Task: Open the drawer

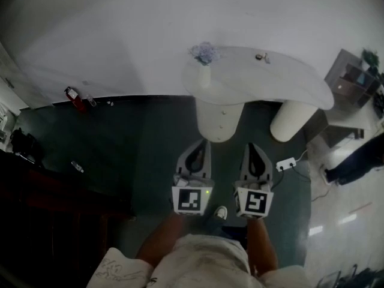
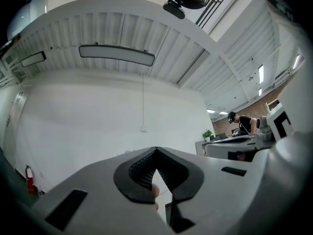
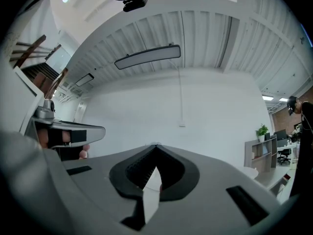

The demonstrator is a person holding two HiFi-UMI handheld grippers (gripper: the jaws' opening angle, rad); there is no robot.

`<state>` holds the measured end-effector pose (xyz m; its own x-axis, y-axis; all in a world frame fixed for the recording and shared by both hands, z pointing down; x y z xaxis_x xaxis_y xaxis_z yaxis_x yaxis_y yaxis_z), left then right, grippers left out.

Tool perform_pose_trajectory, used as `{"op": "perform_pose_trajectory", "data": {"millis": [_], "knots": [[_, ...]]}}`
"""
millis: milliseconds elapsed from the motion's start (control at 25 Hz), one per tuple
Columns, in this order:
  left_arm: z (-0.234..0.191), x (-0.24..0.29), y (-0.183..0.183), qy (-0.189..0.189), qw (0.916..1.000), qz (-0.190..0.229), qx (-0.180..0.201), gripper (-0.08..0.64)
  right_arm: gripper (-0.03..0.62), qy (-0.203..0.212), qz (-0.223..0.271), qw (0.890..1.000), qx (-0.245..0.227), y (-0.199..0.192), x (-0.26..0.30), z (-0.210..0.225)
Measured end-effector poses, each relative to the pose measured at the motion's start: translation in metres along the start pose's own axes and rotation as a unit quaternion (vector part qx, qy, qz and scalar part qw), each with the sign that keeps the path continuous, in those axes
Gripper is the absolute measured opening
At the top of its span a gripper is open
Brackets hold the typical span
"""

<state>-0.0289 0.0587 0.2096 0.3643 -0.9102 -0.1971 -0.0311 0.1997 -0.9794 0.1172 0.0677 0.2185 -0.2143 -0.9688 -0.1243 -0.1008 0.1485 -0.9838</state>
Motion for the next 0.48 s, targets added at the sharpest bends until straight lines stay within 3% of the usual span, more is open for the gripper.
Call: {"op": "perform_pose_trajectory", "data": {"millis": [240,480], "knots": [[0.017,0.070,-0.010,0.012,0.9999,0.000,0.006,-0.005,0.000,0.014,-0.002,1.000,0.003,-0.016,0.055,0.052],[0.015,0.105,-0.024,0.030,0.9994,-0.009,0.017,-0.005,0.000,0.028,-0.014,0.999,0.010,-0.036,0.091,0.071]]}}
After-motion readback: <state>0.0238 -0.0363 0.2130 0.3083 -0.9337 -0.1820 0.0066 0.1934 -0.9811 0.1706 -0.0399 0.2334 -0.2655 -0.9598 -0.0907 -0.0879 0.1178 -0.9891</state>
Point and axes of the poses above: the fingertips, and each gripper's own axes: x forward along the fingers, z to its right, y out of its top, the point moved 4 cm from there along -x, backward along the fingers, and after that the axes turned 1 degree about -y, right-handed, at the moved point
